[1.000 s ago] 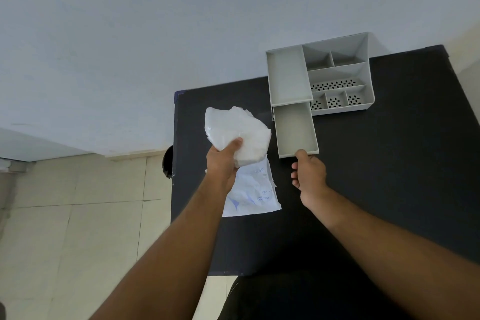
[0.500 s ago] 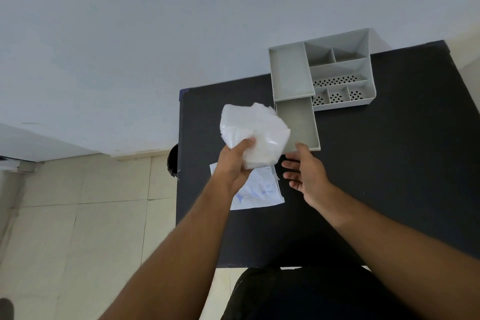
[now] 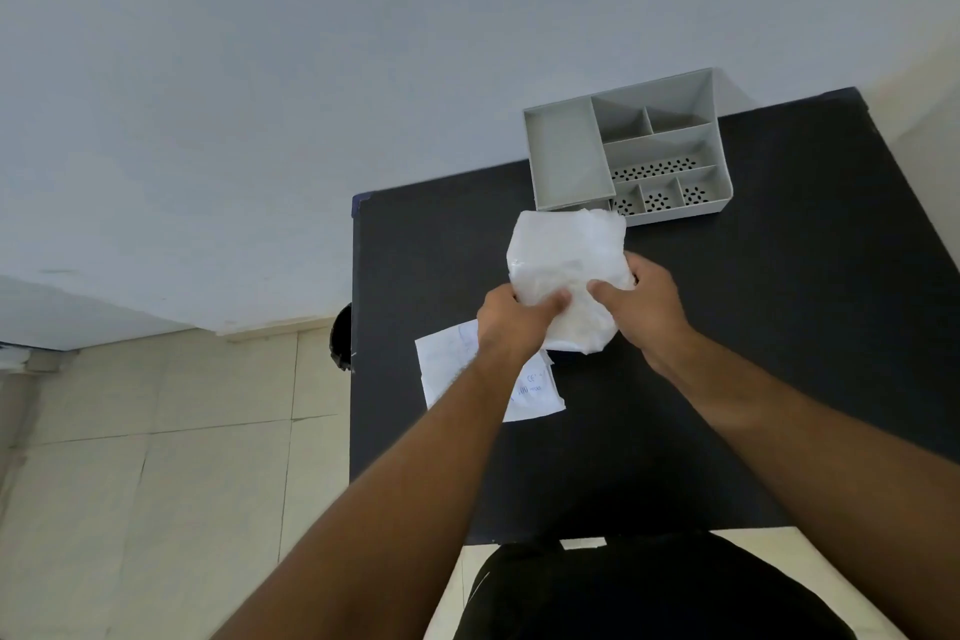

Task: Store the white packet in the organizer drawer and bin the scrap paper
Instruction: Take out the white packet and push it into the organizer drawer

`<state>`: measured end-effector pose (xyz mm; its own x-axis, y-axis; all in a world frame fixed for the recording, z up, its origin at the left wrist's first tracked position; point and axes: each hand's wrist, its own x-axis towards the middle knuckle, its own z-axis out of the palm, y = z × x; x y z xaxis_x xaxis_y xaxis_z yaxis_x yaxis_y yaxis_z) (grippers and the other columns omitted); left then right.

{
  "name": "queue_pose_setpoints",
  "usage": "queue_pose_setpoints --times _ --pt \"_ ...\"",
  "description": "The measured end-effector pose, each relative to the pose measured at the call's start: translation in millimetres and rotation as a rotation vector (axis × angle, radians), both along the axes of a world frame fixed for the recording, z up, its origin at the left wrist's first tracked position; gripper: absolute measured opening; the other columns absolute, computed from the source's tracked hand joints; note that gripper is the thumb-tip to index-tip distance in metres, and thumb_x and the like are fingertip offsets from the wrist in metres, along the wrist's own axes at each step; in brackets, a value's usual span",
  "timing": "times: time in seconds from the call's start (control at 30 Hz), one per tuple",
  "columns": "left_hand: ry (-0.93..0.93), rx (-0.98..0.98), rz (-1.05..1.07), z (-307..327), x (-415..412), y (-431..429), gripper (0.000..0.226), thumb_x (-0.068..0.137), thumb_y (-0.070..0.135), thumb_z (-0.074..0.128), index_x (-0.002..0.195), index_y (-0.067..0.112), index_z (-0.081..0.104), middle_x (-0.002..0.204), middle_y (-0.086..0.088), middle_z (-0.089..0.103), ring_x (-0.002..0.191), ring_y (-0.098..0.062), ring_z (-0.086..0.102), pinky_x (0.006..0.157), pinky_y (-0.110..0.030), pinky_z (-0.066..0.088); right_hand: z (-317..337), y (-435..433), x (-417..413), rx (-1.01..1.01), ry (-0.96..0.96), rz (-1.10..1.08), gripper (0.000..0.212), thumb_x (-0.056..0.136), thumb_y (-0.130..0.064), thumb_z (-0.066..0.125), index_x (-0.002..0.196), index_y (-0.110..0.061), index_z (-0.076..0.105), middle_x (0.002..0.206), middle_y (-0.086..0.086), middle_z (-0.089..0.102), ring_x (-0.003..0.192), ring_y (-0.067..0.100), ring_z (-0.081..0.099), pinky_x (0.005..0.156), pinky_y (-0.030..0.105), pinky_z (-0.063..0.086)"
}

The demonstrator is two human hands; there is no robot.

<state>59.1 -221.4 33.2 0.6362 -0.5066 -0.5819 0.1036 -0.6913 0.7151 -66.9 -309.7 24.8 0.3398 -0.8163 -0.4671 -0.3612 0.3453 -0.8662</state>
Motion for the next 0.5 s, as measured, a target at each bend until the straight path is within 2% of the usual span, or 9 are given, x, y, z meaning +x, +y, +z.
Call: queue_pose_setpoints --times 0.07,0.17,0.27,0.37,0.5 --pt "-0.084 0.039 -0.015 -2 -5 -7 0.054 0.078 0.045 0.083 0.120 0.016 0.063 0.104 0.006 0.066 0.091 -0.014 0.064 0.072 -0.025 0.052 -2 -5 2 -0.130 0.090 0.040 0.033 0.085 -0.007 0.069 0.117 -0.018 0.067 0.104 0.000 0.072 0.098 0.022 0.069 0.079 0.034 0.057" --pt "-0.168 0.078 -0.031 -4 -9 -16 0.064 0.079 0.046 0.082 0.129 0.018 0.052 0.109 0.005 0.056 0.097 -0.015 0.057 0.074 -0.026 0.047 -6 -12 5 -0.241 0.181 0.084 0.058 0.085 -0.008 0.071 0.140 -0.019 0.057 0.124 0.003 0.067 0.109 0.022 0.064 0.093 0.038 0.055" --pt "-0.185 0.073 -0.016 -6 -11 -20 0.068 0.081 0.047 0.080 0.133 0.020 0.045 0.110 0.007 0.050 0.096 -0.014 0.052 0.075 -0.027 0.047 -10 -18 6 -0.325 0.217 0.109 0.059 0.085 -0.010 0.071 0.141 -0.018 0.056 0.129 0.005 0.066 0.113 0.023 0.063 0.098 0.037 0.052" --pt "-0.148 0.035 0.052 -10 -9 -22 0.056 0.088 0.050 0.072 0.129 0.019 0.049 0.110 0.006 0.056 0.094 -0.014 0.056 0.073 -0.026 0.048 -12 -19 8 -0.352 0.192 0.107 0.053 0.085 -0.009 0.068 0.137 -0.017 0.060 0.123 0.004 0.069 0.106 0.021 0.065 0.094 0.034 0.054" --pt "-0.184 0.063 0.114 -16 -3 -26 0.028 0.097 0.044 0.061 0.109 0.019 0.057 0.096 0.007 0.059 0.086 -0.014 0.059 0.067 -0.025 0.045 -16 -19 7 -0.337 0.159 0.104 0.052 0.087 -0.009 0.068 0.137 -0.018 0.060 0.123 0.003 0.069 0.106 0.020 0.065 0.094 0.038 0.055"
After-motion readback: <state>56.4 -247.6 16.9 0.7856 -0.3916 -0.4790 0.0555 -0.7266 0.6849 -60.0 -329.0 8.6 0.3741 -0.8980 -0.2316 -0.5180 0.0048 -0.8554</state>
